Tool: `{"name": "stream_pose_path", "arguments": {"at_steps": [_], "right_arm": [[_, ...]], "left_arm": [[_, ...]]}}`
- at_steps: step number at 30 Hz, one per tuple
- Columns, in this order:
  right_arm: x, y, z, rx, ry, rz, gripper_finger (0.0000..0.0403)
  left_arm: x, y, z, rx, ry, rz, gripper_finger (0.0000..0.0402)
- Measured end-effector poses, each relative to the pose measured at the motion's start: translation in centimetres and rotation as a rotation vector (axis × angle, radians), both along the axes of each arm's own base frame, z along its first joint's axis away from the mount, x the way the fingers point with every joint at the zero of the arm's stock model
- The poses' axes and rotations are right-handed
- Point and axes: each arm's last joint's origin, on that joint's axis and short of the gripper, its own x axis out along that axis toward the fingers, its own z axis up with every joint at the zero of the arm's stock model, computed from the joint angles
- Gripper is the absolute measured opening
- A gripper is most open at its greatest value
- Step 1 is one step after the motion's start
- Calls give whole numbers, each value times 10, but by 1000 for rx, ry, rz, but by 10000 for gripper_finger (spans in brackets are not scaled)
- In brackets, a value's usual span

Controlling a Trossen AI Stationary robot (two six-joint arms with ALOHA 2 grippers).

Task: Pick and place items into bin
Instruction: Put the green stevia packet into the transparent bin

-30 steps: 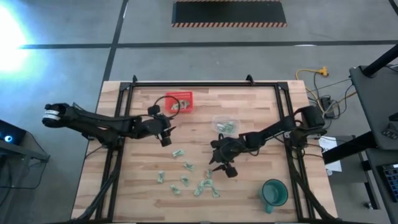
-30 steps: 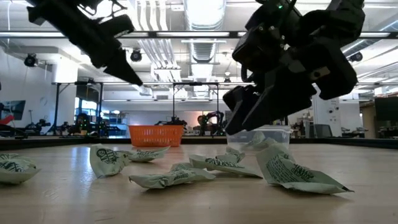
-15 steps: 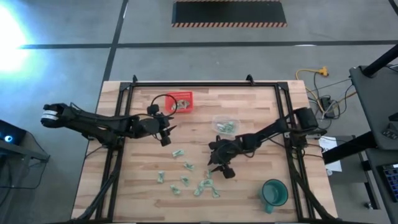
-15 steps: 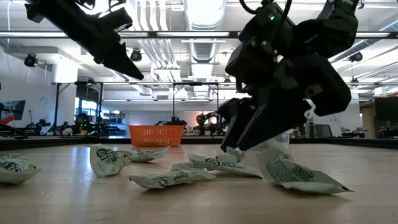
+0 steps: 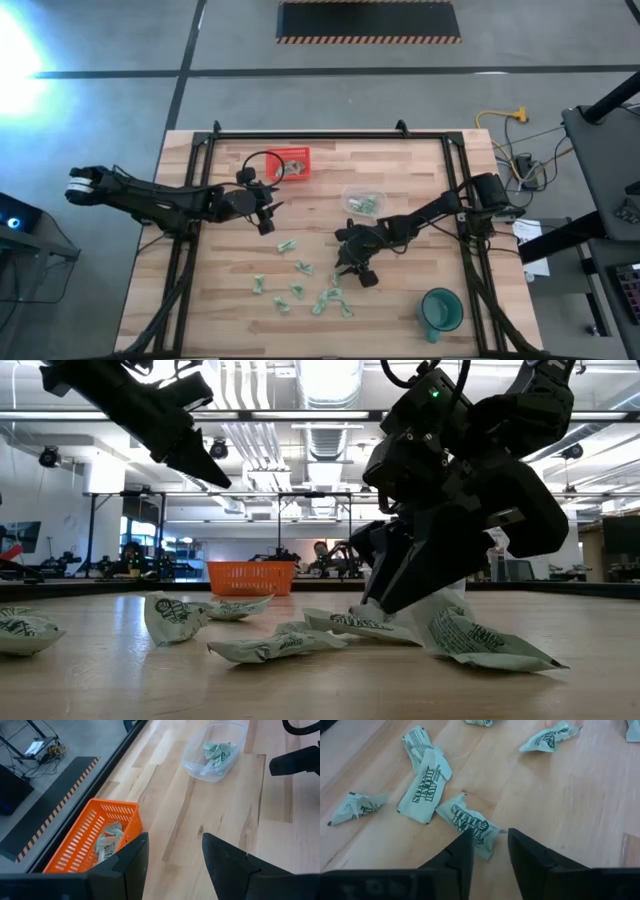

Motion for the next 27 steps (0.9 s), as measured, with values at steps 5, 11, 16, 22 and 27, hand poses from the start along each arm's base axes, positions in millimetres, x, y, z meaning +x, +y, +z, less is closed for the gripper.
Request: {"name": "stream_pose_path", "arguments": {"at_steps": [5,11,16,22,27], "right_arm": [[0,0,-1,-19,-3,18,56],[0,0,0,-59,-26,43,12],[0,-1,0,-79,-32,22,9],[3,-1,5,-97,-50,11,8],[4,-1,17,-103,-87,19,8]], "left_arm": [[0,0,-1,0,3,0,169],[0,0,-1,0,3,0,169],[0,0,-1,0,3,0,169],[0,0,-1,1,4,0,169],[0,0,-1,1,5,0,169]]}}
